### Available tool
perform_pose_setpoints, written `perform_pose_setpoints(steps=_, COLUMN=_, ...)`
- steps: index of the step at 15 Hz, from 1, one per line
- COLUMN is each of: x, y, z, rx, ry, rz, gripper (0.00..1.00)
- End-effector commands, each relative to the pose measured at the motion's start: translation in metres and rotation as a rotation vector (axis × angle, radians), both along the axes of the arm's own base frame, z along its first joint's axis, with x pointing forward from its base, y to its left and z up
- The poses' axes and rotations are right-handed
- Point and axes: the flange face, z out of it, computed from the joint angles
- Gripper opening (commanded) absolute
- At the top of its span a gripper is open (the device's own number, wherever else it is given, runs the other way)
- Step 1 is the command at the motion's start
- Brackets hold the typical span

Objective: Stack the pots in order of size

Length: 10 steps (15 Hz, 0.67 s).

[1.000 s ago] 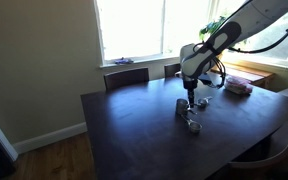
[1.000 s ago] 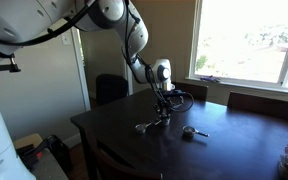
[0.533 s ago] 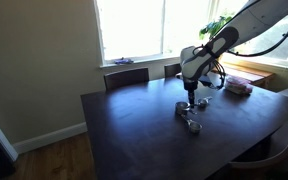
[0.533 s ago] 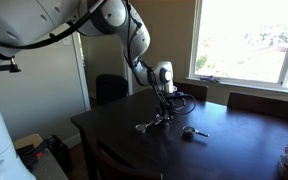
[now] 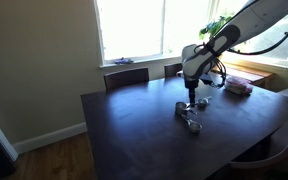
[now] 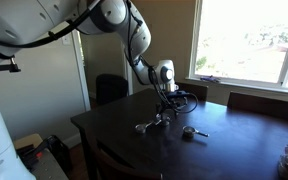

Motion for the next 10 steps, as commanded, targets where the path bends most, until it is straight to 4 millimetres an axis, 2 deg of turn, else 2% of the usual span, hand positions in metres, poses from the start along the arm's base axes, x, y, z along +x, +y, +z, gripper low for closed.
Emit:
perform_pose_setpoints(steps=1, x=-0.013, y=-0.013, z=0.033, rx=0.032, ry=-0.003, rz=0.039, gripper=1.0)
perform_pose_setpoints(steps=6, x=-0.019, y=-0.042, z=0.065, rx=0.008, ry=0.004, rz=0.089, gripper=1.0)
perform_pose_setpoints(steps=10, x=-0.022, y=-0.06, z=0.073, rx=-0.034, ry=0.009, rz=0.086, gripper=1.0)
